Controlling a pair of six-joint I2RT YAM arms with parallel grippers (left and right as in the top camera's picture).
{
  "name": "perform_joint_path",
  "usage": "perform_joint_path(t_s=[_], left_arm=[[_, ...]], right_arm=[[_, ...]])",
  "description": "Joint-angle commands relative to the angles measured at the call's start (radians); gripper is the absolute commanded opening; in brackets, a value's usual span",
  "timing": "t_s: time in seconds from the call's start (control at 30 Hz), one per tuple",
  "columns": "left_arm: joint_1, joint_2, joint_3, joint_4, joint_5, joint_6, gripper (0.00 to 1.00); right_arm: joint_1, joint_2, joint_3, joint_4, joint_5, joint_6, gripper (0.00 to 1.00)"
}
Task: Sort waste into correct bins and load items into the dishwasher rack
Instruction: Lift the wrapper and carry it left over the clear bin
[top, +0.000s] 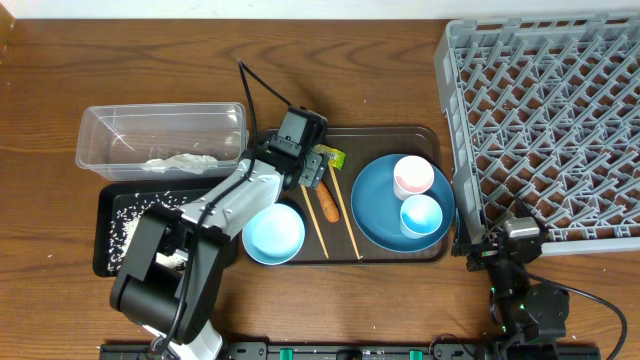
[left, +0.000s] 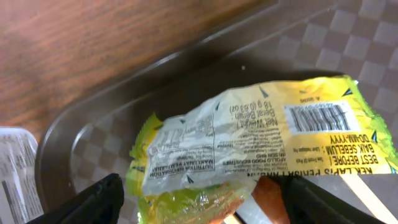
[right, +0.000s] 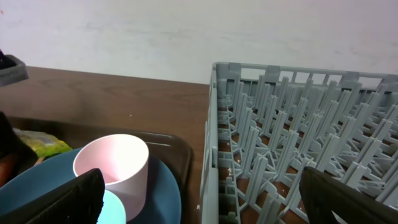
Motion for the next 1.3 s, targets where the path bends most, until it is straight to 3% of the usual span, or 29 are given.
perform_joint_path(t_s=[0.0,0.13,0.23,0.5,0.87,0.9,1.0,1.27], left_arm=[[0.000,0.035,0.004,0.016,-0.033,0.014,0.84],[0.002,0.061,0.004,0.034,-0.038,0.014,0.84],[0.002,0.069,0.004,0.034,-0.038,0.014,0.76],[0.002,0.058,0.007,0.045,-0.049,0.014,0.31],[0.002,-0.090,0.008,0.038,-0.090,-0.015,0.19],[0.002,-0.114,0.008,0.035,-0.090,-0.025,0.13],[0.002,-0.196,0.008,0.029,-0.090,-0.047,0.08],[0.072,-0.405,0.008,0.005,-0.091,-0.151,0.07]], right_arm=[[0.011,-0.003,-0.001,-0.004,0.004,-0.008,0.99],[0.011,-0.003,-0.001,-0.004,0.004,-0.008,0.99],[0.011,-0.003,-0.001,-0.004,0.004,-0.008,0.99],[0.011,-0.003,-0.001,-0.004,0.004,-0.008,0.99],[0.011,-0.003,-0.001,-0.004,0.003,-0.008,0.99],[0.011,-0.003,-0.001,-0.004,0.004,-0.008,0.99],[0.011,-0.003,-0.001,-0.004,0.004,-0.008,0.99],[0.011,-0.003,-0.001,-0.004,0.004,-0.008,0.99]])
